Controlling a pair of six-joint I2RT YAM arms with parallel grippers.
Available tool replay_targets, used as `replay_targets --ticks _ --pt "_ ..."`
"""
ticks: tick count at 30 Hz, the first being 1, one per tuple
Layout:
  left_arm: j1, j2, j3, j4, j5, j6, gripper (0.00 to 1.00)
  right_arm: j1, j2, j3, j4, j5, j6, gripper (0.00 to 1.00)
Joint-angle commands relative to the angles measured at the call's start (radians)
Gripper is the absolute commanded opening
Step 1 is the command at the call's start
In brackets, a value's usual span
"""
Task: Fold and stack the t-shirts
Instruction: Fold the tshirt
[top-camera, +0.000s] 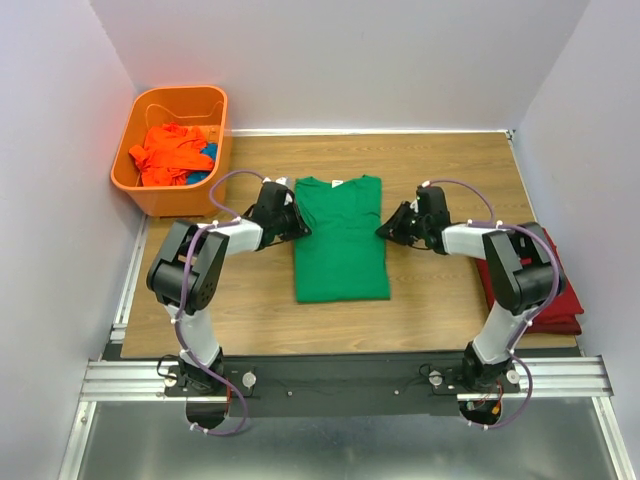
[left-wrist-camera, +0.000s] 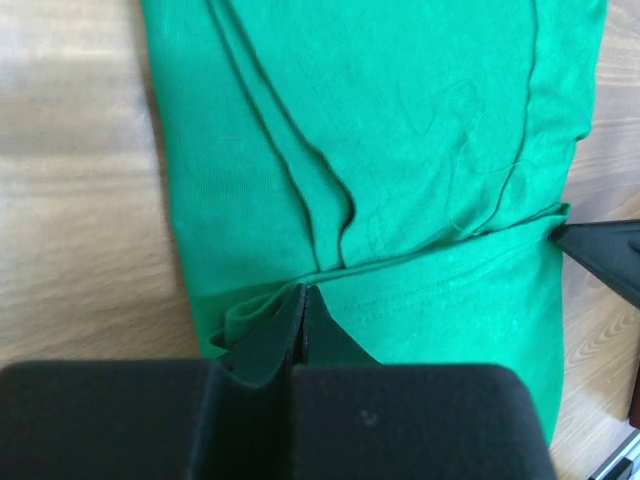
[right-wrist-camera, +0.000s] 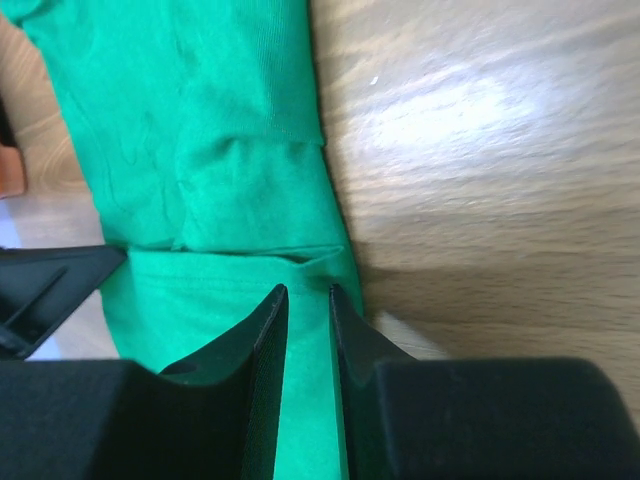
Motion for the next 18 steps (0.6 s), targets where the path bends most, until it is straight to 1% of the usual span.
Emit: replay_targets --ticks 1,2,5,6,7,10,13,14,17,18 --pt "0.008 -0.058 0.083 -0.067 0.011 0.061 0.07 -0.013 -0.047 0.058 -0.103 0.067 -0.070 0.30" --pt "0.010 -0.066 0.095 -0.077 0.005 0.068 0.17 -0.015 -0.062 0.064 -0.122 0.065 -0.079 0.30" --pt "0.023 -0.108 0.115 -0.114 -0.013 0.081 0.28 -0.015 -0.093 0.081 -0.157 0.058 -0.090 0.32" --pt "0.028 -0.119 0.115 -0.122 -0.016 0.085 0.34 -0.015 -0.106 0.078 -0.171 0.055 -0.096 0.32" --pt "0.031 -0.130 0.111 -0.128 -0.018 0.088 0.35 -0.015 -0.138 0.074 -0.175 0.049 -0.098 0.32" --pt "0.036 -0.176 0.083 -0.153 -0.033 0.098 0.35 -0.015 -0.185 0.054 -0.203 0.003 -0.105 0.33" --pt "0.036 -0.193 0.028 -0.153 -0.033 0.097 0.29 -0.015 -0.229 0.015 -0.220 -0.060 -0.101 0.33" --pt "0.034 -0.187 0.017 -0.145 -0.030 0.095 0.28 -0.015 -0.246 0.005 -0.220 -0.076 -0.099 0.33" --pt "0.034 -0.152 0.005 -0.128 -0.019 0.080 0.18 -0.015 -0.274 -0.040 -0.220 -0.105 -0.093 0.33" --pt "0.034 -0.133 -0.003 -0.118 -0.021 0.068 0.18 -0.015 -0.281 -0.063 -0.220 -0.105 -0.093 0.33"
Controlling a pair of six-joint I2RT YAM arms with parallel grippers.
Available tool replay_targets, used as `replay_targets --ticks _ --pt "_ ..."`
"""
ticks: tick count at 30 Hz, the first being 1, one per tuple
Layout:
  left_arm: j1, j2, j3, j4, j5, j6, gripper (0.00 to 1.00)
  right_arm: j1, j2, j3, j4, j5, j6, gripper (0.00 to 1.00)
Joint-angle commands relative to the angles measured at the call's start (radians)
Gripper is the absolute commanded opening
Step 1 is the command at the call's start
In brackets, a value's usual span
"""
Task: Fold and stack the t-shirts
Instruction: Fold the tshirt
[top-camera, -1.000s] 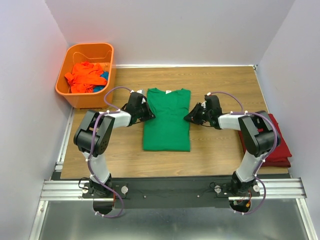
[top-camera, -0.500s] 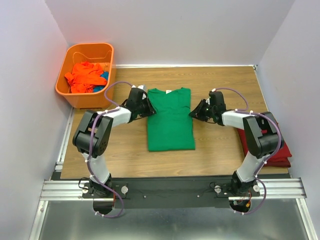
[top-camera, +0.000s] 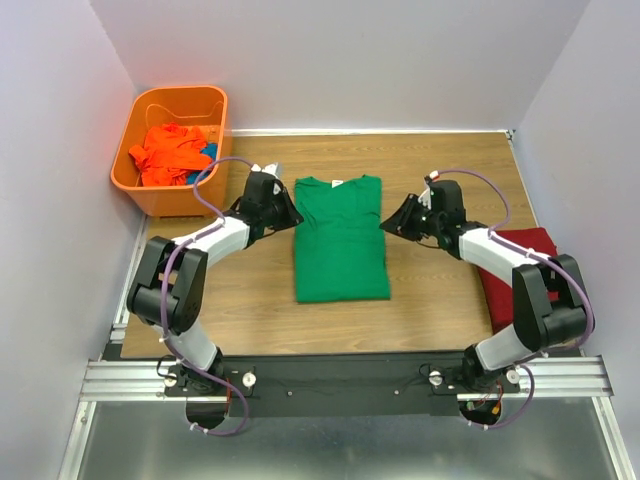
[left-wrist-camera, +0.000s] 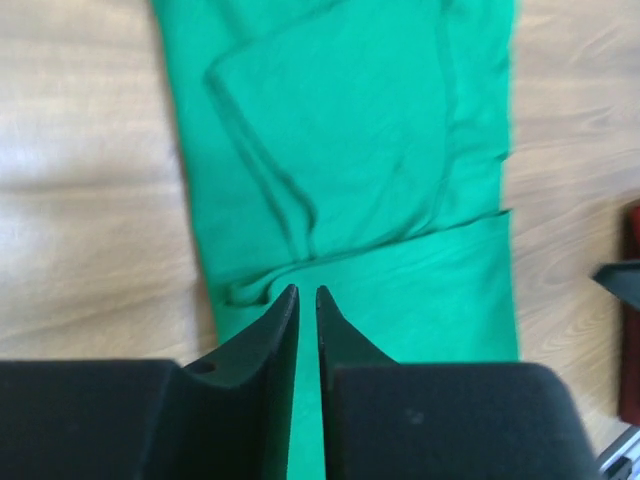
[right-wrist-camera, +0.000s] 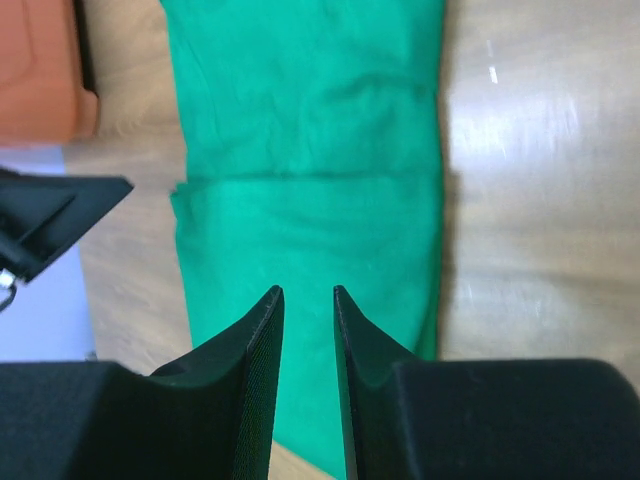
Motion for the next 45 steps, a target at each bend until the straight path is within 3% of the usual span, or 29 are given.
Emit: replay_targets --ticks 1,14,17,18,20,23,28,36,45 --pt "-0.002 0.051 -0.033 0.004 -0.012 -0.013 0.17 -0.005 -0.041 -0.082 -0.052 -0.057 -0.013 0.33" --pt "-0.002 0.171 -0.053 0.013 -0.068 -0.050 0.12 -0.005 -0.221 -0.272 -0.149 -0.078 -0.033 0.34" --pt "-0.001 0.146 -0.058 0.016 -0.059 -0.046 0.15 -0.005 -0.252 -0.307 -0.174 -0.094 -0.045 0.34" --pt "-0.002 0.136 -0.056 0.018 -0.056 -0.035 0.21 -0.005 -0.258 -0.315 -0.187 -0.100 -0.048 0.34" --pt "-0.001 0.082 -0.044 0.012 -0.050 -0.009 0.32 -0.005 -0.281 -0.326 -0.212 -0.121 -0.062 0.36" --pt "-0.001 -0.014 -0.027 -0.045 -0.068 0.020 0.42 -0.004 -0.304 -0.336 -0.252 -0.135 -0.085 0.41" --pt "-0.002 -0.139 -0.100 -0.156 -0.090 0.051 0.42 -0.002 -0.337 -0.361 -0.312 -0.152 -0.123 0.49" --pt "-0.040 -0.341 -0.363 -0.194 -0.061 -0.038 0.45 0.008 -0.336 -0.404 -0.318 -0.169 -0.111 0.56" --pt "-0.155 -0.426 -0.458 -0.217 -0.039 -0.130 0.49 0.012 -0.307 -0.431 -0.230 -0.177 -0.050 0.56"
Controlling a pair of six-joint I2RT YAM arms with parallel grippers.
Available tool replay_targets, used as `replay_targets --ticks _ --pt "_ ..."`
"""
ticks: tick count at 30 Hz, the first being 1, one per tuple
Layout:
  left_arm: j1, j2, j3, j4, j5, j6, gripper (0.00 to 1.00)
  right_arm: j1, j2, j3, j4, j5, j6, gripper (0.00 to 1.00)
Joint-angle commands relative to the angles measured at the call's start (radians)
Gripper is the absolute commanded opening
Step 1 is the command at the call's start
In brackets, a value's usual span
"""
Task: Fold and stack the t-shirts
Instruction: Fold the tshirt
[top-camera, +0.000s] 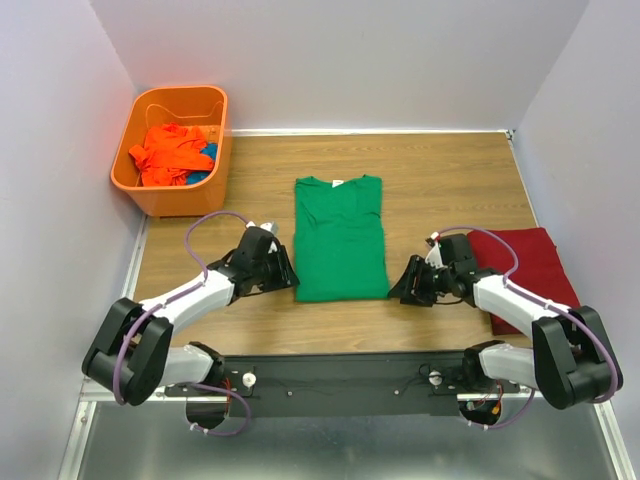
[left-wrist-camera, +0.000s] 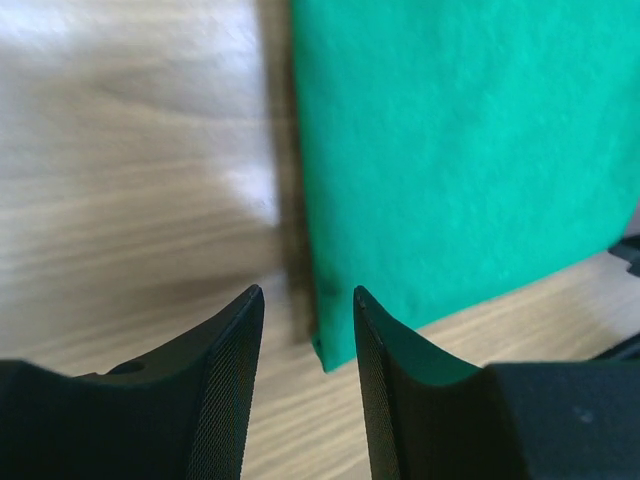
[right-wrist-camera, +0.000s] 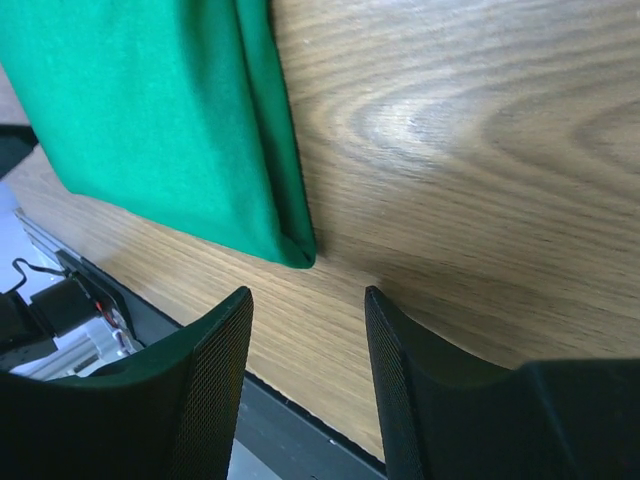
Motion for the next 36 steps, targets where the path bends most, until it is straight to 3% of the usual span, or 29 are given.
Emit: replay_targets --ticks 1,15,36 --pt "-0.024 -0.040 -0.033 -0.017 0.014 -0.051 0.49 0.007 0.020 -0.027 0.043 -0.022 0.033 0.55" --pt "-0.058 -0.111 -0.114 -0.005 0.067 -0.086 0.47 0.018 0.064 -0.057 0.147 -0.013 0.089 0.52" --pt "-0.099 -0.040 -0.185 0.151 0.052 -0.155 0.43 0.036 0.118 -0.098 0.251 0.007 0.128 0.46"
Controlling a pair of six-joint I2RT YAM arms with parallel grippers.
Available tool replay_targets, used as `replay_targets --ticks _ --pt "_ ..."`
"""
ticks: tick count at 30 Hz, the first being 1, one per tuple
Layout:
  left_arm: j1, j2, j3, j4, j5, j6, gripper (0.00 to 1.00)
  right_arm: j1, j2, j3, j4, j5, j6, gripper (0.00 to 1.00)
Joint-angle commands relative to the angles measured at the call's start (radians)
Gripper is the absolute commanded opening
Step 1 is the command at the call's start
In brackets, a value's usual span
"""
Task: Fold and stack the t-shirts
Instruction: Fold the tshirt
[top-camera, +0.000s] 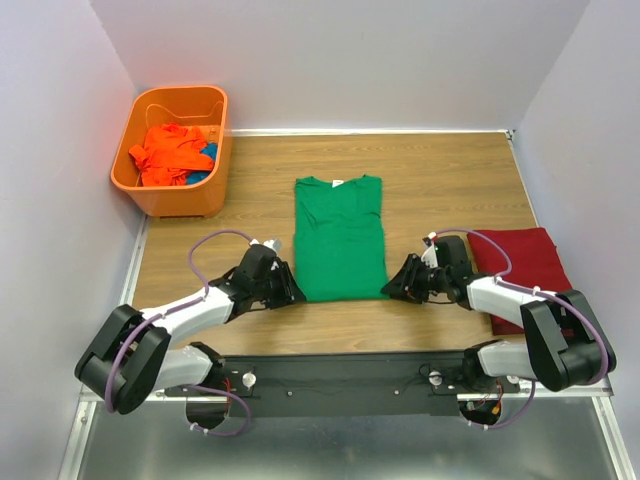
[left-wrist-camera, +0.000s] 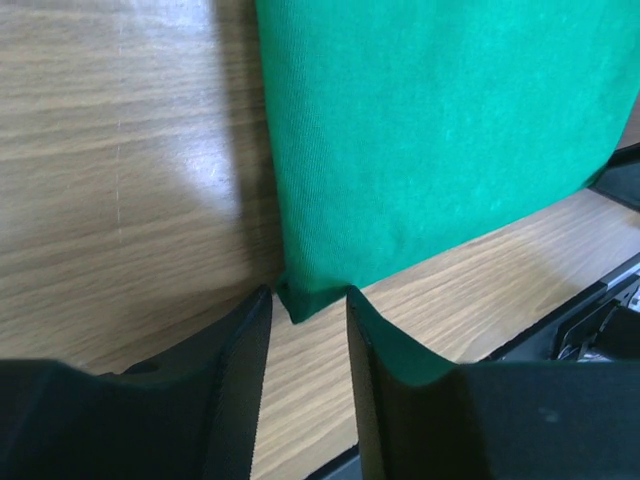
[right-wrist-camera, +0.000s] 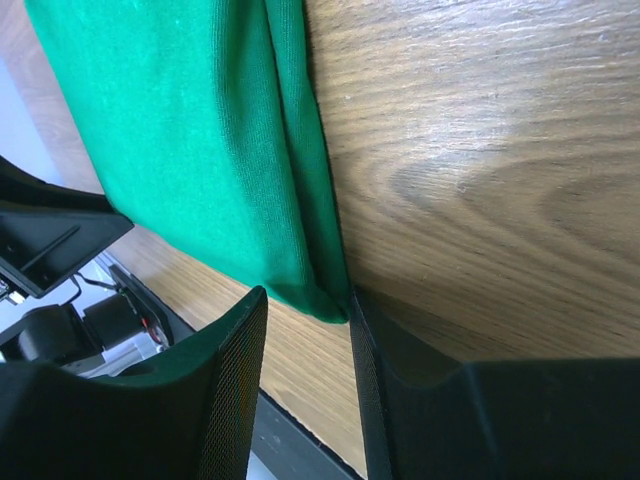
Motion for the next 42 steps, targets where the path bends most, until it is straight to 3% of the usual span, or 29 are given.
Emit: replay_targets --ticks 1,4,9,13,17,25,31,37,42 --pt "-0.007 0.027 -0.036 0.040 -0.002 -0.018 0.42 0.010 0.018 -0.034 -0.017 0.039 -0.004 0.45" --pt "-0.012 0.038 -0.036 0.071 0.004 -0.025 0.35 0.011 0.020 -0.040 -0.006 0.035 0.005 0.45" --pt "-0.025 0.035 -0.030 0.084 0.006 -0.030 0.08 0.016 0.015 -0.038 0.006 0.021 0.013 0.25" --pt "-0.050 0.026 -0.039 0.084 0.009 -0.050 0.01 0.017 -0.015 -0.055 0.005 0.012 0.014 0.10" --pt "-0.084 -0.019 -0.070 0.080 0.024 -0.067 0.00 0.019 -0.089 -0.083 -0.026 -0.005 0.016 0.01" --pt "-0.134 -0.183 -0.093 -0.028 0.026 -0.065 0.00 0.019 -0.375 -0.112 -0.283 -0.011 0.005 0.01" --pt "-0.144 -0.324 -0.061 -0.127 0.021 -0.056 0.00 0.019 -0.584 -0.037 -0.469 0.007 -0.004 0.01" --pt "-0.142 -0.358 0.059 -0.201 -0.023 -0.023 0.00 0.019 -0.565 0.106 -0.492 0.057 -0.032 0.01" --pt "-0.113 -0.289 0.193 -0.203 -0.046 0.031 0.00 0.019 -0.447 0.230 -0.491 0.108 -0.052 0.01"
